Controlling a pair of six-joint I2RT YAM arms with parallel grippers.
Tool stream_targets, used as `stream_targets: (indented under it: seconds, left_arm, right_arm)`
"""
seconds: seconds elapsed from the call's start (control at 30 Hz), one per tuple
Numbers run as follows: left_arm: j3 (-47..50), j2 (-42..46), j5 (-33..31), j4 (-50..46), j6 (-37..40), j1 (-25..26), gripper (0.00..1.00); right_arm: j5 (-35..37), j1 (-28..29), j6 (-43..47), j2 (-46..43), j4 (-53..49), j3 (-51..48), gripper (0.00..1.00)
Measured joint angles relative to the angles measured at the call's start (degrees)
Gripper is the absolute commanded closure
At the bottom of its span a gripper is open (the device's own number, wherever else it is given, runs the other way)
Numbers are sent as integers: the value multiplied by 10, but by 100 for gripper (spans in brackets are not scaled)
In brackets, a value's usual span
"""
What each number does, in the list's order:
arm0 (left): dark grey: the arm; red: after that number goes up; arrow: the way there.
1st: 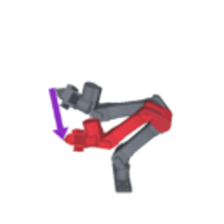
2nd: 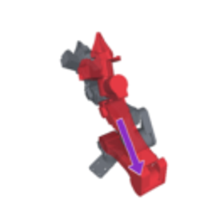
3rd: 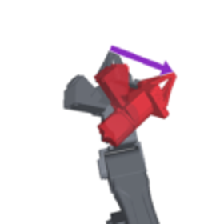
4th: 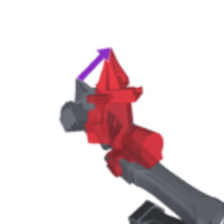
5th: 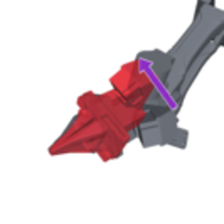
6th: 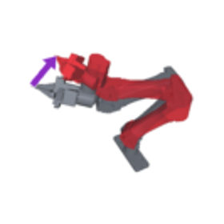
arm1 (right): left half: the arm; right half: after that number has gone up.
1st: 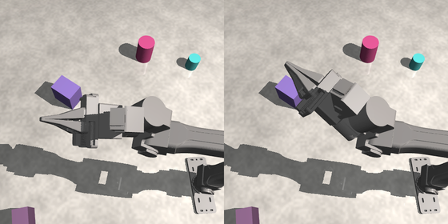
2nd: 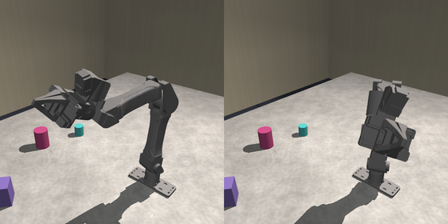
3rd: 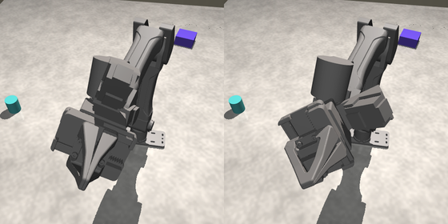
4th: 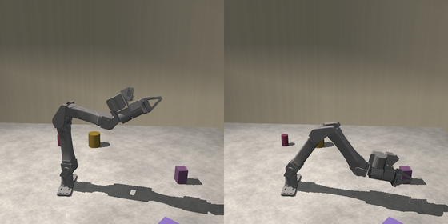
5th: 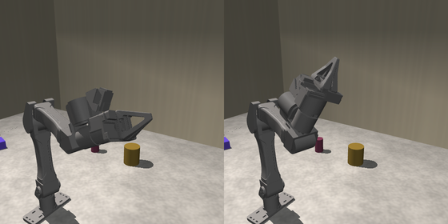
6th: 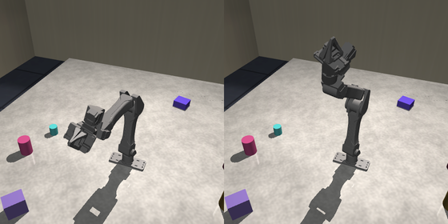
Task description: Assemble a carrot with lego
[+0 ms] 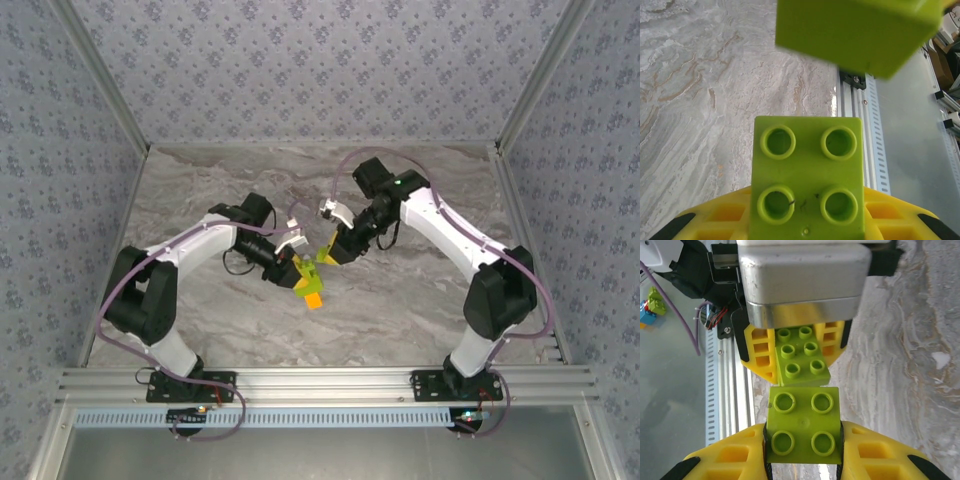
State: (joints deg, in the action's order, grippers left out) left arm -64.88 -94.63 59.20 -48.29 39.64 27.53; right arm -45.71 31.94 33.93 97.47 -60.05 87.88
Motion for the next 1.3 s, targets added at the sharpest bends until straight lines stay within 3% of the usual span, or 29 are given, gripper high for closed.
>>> stream_targets:
  seconds: [0.57,1.3]
  left_arm:
    - [-22,-1,22,-43,33,16,72]
    - [-41,-33,21,-91,64,42,73]
  right_arm:
    - [-22,11,35,52,-50,66,78]
    - [-58,-6,159,120,-242,161,77]
